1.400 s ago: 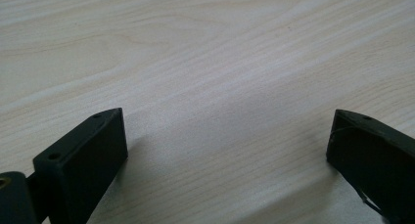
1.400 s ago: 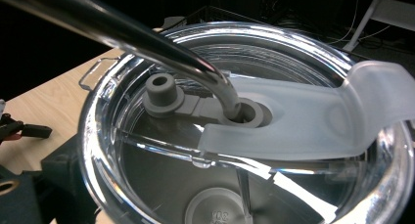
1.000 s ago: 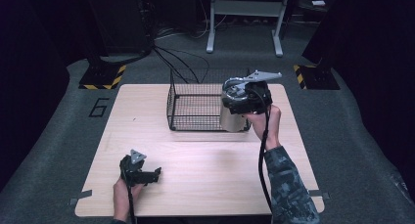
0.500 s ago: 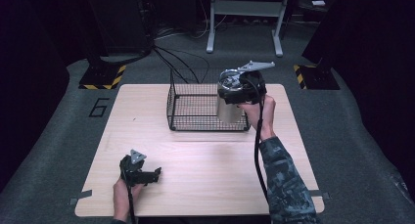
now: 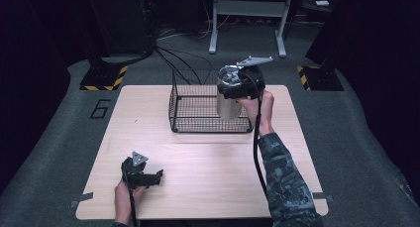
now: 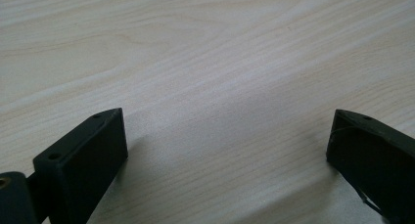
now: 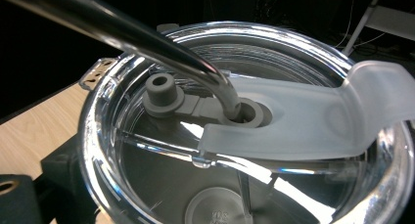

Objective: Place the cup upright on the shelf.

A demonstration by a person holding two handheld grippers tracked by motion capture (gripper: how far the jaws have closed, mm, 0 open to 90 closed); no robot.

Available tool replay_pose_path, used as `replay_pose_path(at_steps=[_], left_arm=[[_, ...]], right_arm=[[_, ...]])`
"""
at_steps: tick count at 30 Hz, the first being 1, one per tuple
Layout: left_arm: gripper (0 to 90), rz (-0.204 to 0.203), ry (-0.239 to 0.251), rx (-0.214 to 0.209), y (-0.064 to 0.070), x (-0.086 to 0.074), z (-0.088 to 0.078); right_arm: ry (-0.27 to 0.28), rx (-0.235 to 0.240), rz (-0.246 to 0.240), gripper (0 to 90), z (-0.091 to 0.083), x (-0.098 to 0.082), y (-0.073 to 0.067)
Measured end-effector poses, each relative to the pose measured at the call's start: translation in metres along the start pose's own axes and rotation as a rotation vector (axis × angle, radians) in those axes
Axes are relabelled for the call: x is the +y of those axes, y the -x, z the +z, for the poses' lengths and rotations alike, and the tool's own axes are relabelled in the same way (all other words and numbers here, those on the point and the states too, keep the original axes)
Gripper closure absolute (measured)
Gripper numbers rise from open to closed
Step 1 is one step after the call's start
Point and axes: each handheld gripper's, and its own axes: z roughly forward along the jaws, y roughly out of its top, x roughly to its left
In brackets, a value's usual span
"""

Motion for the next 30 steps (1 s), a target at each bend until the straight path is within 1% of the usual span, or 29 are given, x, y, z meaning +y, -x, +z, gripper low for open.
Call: replay_pose_path(at_steps=[6, 7, 9, 10, 12, 13, 14, 15, 16, 17, 20, 21, 22, 23, 26, 27, 28, 30], left_arm=[[1.5, -0.002, -0.002, -0.001, 0.000, 0.000, 0.000], [1.5, -0.002, -0.003, -0.002, 0.000, 0.000, 0.000], [1.5, -0.002, -0.003, -0.002, 0.000, 0.000, 0.000], [1.5, -0.001, -0.004, -0.002, 0.000, 0.000, 0.000], [1.5, -0.002, -0.004, -0.002, 0.000, 0.000, 0.000], [1.5, -0.002, -0.003, -0.002, 0.000, 0.000, 0.000], [1.5, -0.002, -0.003, -0.002, 0.000, 0.000, 0.000], [1.5, -0.002, -0.003, -0.002, 0.000, 0.000, 0.000], [1.5, -0.001, -0.004, -0.001, 0.000, 0.000, 0.000], [1.5, -0.009, -0.003, -0.003, 0.001, 0.000, 0.000], [1.5, -0.009, -0.003, -0.003, 0.001, 0.000, 0.000], [1.5, -0.009, -0.003, -0.003, 0.001, 0.000, 0.000], [1.5, -0.009, -0.003, -0.003, 0.001, 0.000, 0.000], [1.5, -0.009, -0.003, -0.002, 0.001, 0.000, 0.000], [1.5, -0.009, -0.002, -0.003, 0.001, 0.000, 0.000], [1.5, -0.009, -0.003, -0.003, 0.001, 0.000, 0.000], [1.5, -0.009, -0.003, -0.002, 0.001, 0.000, 0.000], [1.5, -0.009, -0.003, -0.003, 0.001, 0.000, 0.000]], right_arm=[[-0.011, -0.014, 0.014, 3.7, 0.013, 0.004, 0.003], [-0.011, -0.014, 0.014, 3.7, 0.013, 0.004, 0.003], [-0.012, -0.019, 0.002, 3.7, 0.019, 0.005, 0.005], [-0.013, -0.022, 0.013, 3.7, 0.022, 0.005, 0.005], [-0.020, -0.020, 0.012, 3.7, 0.024, 0.005, 0.006], [-0.017, -0.023, 0.013, 3.7, 0.027, 0.005, 0.007], [-0.015, -0.024, 0.018, 3.7, 0.029, 0.006, 0.007], [-0.014, -0.027, 0.034, 3.7, 0.031, 0.006, 0.007], [-0.012, -0.027, 0.030, 3.7, 0.033, 0.006, 0.008], [-0.012, -0.032, 0.029, 3.7, 0.035, 0.006, 0.008], [-0.020, -0.034, 0.027, 3.7, 0.039, 0.006, 0.008], [-0.021, -0.038, 0.015, 3.7, 0.044, 0.006, 0.009], [-0.027, -0.042, 0.030, 3.7, 0.046, 0.005, 0.008], [-0.028, -0.044, 0.026, 3.7, 0.048, 0.005, 0.009], [-0.032, -0.048, 0.040, 3.7, 0.054, 0.004, 0.010], [-0.032, -0.050, 0.035, 3.7, 0.056, 0.004, 0.011], [-0.036, -0.054, 0.049, 3.7, 0.058, 0.004, 0.011], [-0.039, -0.056, 0.051, 3.7, 0.060, 0.004, 0.012]])
